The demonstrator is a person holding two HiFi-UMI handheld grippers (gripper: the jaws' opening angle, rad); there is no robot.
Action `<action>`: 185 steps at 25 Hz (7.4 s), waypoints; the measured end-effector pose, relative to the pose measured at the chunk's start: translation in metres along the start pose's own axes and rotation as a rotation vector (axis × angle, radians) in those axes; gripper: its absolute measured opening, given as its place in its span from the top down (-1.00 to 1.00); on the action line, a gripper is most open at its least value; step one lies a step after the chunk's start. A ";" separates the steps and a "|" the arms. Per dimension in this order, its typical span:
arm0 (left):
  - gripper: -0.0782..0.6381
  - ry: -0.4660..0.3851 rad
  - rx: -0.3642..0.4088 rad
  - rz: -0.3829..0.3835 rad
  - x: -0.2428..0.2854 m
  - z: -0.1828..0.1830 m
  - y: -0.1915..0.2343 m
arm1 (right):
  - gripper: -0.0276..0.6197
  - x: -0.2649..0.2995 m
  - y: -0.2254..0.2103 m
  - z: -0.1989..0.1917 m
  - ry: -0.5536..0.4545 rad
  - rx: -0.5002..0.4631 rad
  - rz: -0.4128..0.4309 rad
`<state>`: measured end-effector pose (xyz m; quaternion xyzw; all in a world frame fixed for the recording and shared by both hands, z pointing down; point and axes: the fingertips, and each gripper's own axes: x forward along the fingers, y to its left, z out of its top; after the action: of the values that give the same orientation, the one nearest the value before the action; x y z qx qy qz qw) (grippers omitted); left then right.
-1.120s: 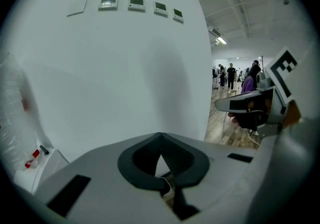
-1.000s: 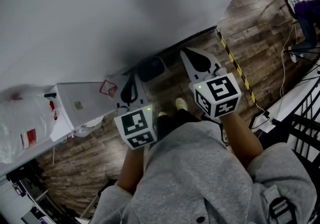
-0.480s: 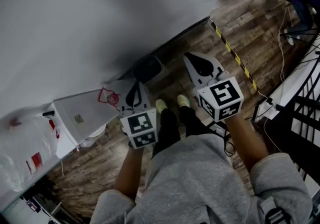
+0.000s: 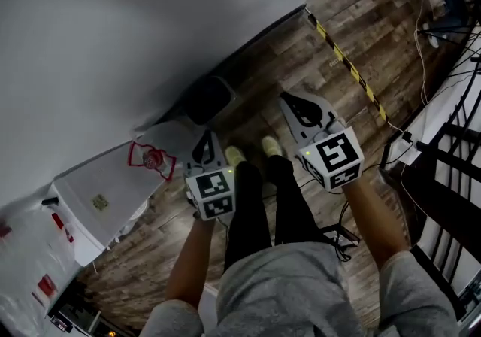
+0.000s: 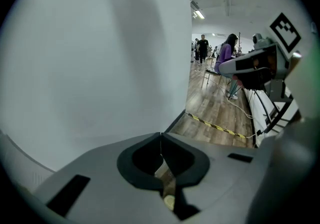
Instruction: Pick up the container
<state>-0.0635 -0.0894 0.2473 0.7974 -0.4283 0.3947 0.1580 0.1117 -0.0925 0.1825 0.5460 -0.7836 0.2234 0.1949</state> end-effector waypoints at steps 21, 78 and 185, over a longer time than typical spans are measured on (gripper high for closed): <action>0.74 -0.038 -0.099 0.097 0.253 -0.218 -0.077 | 0.83 0.221 -0.010 -0.318 0.048 0.083 0.221; 0.22 -0.026 -0.217 0.003 0.480 -0.398 -0.043 | 0.47 0.375 0.002 -0.484 0.083 -0.078 0.410; 0.48 -0.286 -0.291 0.067 0.287 -0.314 0.063 | 0.84 0.412 0.159 -0.332 0.424 0.454 0.846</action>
<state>-0.1771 -0.1010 0.6617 0.7994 -0.5250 0.2165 0.1962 -0.1526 -0.1739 0.6603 0.1530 -0.8107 0.5525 0.1186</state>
